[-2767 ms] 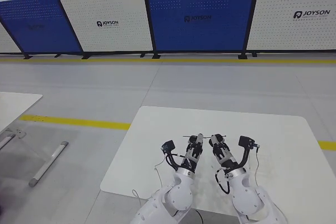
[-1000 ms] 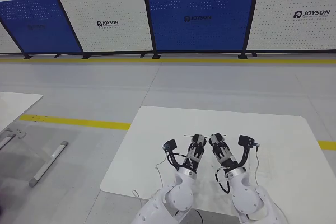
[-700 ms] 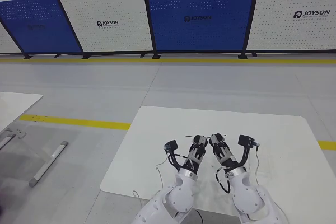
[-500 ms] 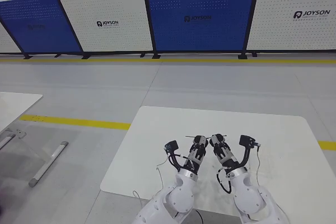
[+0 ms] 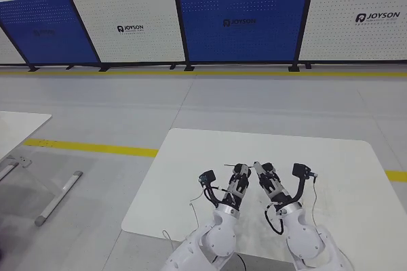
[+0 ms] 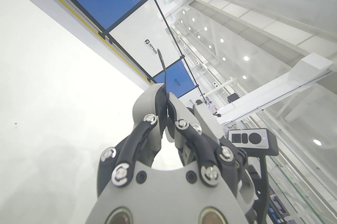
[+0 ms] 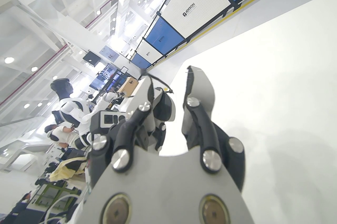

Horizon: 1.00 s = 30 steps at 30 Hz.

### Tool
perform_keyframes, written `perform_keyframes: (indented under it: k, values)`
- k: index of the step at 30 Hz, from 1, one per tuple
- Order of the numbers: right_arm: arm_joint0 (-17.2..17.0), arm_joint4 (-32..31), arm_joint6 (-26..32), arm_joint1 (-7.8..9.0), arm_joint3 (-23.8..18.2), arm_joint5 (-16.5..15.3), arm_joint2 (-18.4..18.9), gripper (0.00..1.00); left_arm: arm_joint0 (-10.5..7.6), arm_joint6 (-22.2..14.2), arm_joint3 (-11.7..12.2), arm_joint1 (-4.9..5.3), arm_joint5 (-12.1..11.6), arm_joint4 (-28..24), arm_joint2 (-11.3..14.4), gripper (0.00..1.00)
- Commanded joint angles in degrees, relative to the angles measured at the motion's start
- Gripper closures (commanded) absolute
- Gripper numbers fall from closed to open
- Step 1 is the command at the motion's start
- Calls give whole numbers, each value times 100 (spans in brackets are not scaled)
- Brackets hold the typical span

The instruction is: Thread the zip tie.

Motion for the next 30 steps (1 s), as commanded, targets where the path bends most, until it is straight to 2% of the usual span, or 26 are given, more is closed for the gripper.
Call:
perform_keyframes:
  k: [1,2,5,6,30]
  values:
    - [-12,-10,-45,0,-4,-11,1,51,-4,6,16,-6,-4,-2,9,100]
    - [-18,-23,-73,1,-11,-15,5,56,-7,6,21,-8,-3,0,11,100]
    - [-33,-50,-109,4,-30,-10,15,87,-5,10,13,-13,-3,14,13,100]
    - [-35,-54,-113,5,-35,-7,19,100,-3,11,5,-14,0,19,13,100]
    - [-60,-239,-45,30,-138,66,45,100,71,-4,-119,-37,-41,135,26,100]
